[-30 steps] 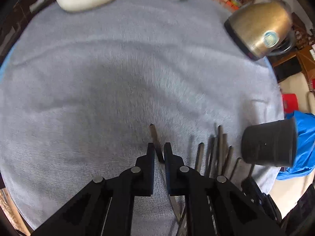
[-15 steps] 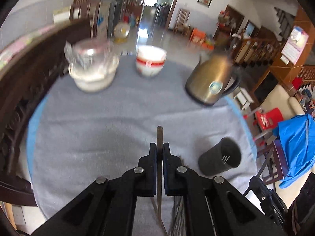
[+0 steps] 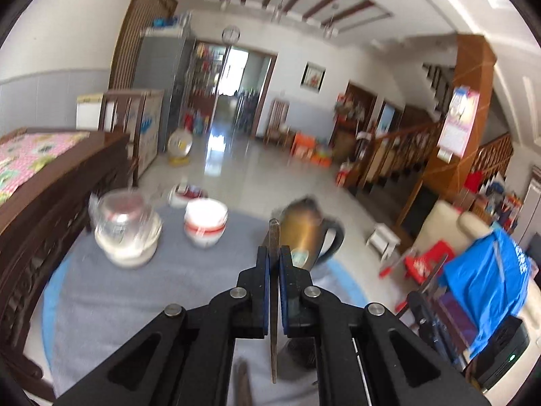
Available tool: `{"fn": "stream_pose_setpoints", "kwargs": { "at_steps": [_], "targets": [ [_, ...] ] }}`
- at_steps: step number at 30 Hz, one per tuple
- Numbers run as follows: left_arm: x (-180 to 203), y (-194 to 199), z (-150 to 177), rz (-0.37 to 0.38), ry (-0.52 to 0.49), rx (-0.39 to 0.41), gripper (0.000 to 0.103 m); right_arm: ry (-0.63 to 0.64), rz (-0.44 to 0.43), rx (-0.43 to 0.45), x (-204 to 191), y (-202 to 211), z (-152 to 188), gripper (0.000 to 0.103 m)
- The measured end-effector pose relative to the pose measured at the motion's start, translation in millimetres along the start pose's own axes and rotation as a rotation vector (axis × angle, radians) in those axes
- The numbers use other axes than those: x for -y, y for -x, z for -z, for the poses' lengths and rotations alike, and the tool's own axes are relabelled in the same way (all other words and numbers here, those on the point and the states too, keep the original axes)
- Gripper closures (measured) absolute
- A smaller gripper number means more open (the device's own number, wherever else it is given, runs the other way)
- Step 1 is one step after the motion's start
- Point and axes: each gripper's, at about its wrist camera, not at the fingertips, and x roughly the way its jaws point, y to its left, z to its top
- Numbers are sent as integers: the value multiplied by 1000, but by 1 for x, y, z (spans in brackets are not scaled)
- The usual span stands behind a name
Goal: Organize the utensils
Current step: 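Lift the chopstick upright with the right gripper over the grey cup, then lower the chopstick into the grey cup and open the right gripper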
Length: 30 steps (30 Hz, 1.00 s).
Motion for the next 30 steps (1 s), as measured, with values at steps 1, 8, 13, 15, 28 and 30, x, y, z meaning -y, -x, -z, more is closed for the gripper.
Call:
{"fn": "stream_pose_setpoints", "kwargs": {
  "at_steps": [1,8,13,15,28,30],
  "targets": [
    [5,-3,-3,14,6,19,97,24,24,32,-2,-3,-3,96],
    [24,-53,17,36,35,34,97,64,98,1,3,-51,10,96],
    [24,-98,51,-19,50,-75,97,33,100,-119,11,-74,30,96],
    [22,-107,64,-41,35,-104,97,42,93,-159,12,-74,39,96],
    [-18,-53,88,-52,-6,-156,41,-97,-22,-301,42,-16,61,79],
    [-38,-34,97,-100,-9,-153,39,-130,-48,-274,43,3,61,56]
  ]
}}
